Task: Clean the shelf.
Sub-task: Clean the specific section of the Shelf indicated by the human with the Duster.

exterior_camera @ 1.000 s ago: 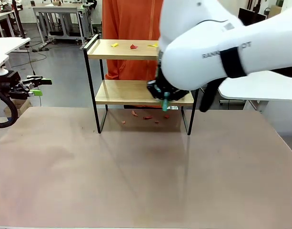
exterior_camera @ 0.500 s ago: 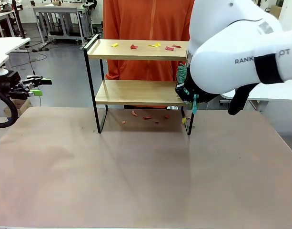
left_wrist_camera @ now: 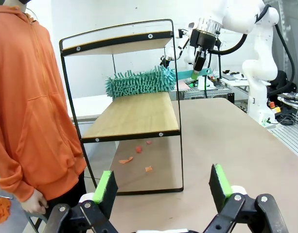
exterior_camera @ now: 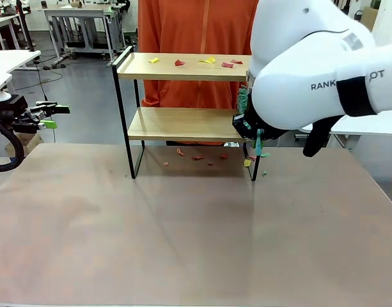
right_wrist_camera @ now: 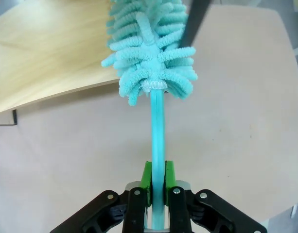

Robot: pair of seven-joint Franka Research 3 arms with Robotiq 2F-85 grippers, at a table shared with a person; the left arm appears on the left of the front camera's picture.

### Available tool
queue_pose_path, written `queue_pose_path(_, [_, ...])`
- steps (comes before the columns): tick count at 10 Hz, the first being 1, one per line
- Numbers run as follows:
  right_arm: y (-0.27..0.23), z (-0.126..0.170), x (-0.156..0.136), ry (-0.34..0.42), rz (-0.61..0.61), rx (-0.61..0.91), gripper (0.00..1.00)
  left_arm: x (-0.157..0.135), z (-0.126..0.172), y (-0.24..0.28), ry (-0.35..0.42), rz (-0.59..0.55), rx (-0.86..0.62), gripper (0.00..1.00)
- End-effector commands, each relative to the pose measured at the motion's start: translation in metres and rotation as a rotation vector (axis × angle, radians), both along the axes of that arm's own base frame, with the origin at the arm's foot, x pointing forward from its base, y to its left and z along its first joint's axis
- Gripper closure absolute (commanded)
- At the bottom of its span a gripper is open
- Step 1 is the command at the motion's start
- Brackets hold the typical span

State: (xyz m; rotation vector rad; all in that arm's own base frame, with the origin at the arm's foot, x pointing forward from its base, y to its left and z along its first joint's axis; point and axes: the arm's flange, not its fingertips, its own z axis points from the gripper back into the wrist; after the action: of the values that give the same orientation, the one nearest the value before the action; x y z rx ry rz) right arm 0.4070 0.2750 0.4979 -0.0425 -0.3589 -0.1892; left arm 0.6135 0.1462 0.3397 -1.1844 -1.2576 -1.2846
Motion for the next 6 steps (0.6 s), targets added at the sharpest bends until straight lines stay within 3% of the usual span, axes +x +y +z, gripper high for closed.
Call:
queue_pose_path(1, [-0.009,0.020,-0.019,-0.016,0.214,0.062,0.87,-0.001,0.002,0.000,-0.002,-0.003,0.008,0.00])
queue_pose_path(6, [-0.069,0.033,-0.040,0.029,0.686,0.135,0.87,-0.001,0.002,0.000,-0.002,-0.003,0.008,0.00])
